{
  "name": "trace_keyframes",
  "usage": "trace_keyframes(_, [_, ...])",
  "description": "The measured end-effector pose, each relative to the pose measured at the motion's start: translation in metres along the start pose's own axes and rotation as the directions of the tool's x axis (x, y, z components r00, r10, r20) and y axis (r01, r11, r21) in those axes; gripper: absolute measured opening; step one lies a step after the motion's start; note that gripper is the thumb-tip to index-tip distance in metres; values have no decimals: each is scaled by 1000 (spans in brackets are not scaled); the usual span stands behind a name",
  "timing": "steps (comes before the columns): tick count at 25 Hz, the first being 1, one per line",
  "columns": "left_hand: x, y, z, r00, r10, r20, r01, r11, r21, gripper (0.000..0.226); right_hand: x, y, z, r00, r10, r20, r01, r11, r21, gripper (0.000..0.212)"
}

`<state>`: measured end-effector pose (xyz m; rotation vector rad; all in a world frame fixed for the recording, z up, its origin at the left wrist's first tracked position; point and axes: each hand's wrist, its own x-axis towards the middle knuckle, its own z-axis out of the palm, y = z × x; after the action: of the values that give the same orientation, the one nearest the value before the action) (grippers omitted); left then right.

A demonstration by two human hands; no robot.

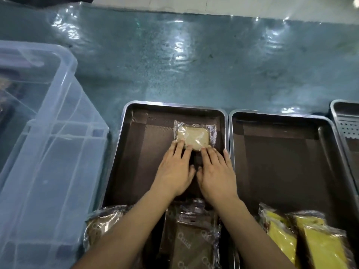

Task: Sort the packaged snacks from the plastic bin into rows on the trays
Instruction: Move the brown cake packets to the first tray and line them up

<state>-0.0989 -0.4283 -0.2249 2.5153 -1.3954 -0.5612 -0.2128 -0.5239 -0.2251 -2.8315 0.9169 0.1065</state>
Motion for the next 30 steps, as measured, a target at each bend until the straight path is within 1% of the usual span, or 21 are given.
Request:
trace_keyframes(5, [26,3,0,1000,11,23,-11,1000,-6,67,22,11,3,998,36,-47,-37,999,-32,62])
trace_keyframes(10, [31,3,-5,999,8,31,-9,1000,17,67,24,15,-2,1000,24,-21,-25,999,-27,63])
trace_keyframes(12, [25,4,-9,1000,-4,16,4,1000,18,65,24,13,-6,999,27,-29,-28,1000,-12,62])
trace_keyframes(15, [5,5,-18,999,0,-48,-1,1000,-11,59,19,6,-16,999,6,-54,-4,1000,28,60])
trace_keyframes(18, [-38,5,-24,998,-23,-59,20,999,-50,56,3,-10,-27,998,-25,-56,30,995,100,59])
trace_keyframes(20, [-77,3,-26,998,-36,-58,33,998,-47,55,-11,-27,-32,996,-76,-40,81,987,140,58])
trace_keyframes(22, [-119,-4,-28,994,-74,-79,73,997,-17,50,-27,-47,-34,987,-159,-30,162,968,192,57])
trace_keyframes(25, [-181,-16,-35,978,-188,-86,194,979,59,48,-52,-74,-32,952,-306,-20,300,917,264,51])
trace_keyframes(27, [-222,-19,-36,956,-273,-108,283,955,88,51,-69,-92,-29,912,-409,4,389,870,302,49])
trace_keyframes(30, [-273,-17,-23,919,-373,-132,386,918,95,43,-88,-113,-24,816,-575,60,522,778,351,51])
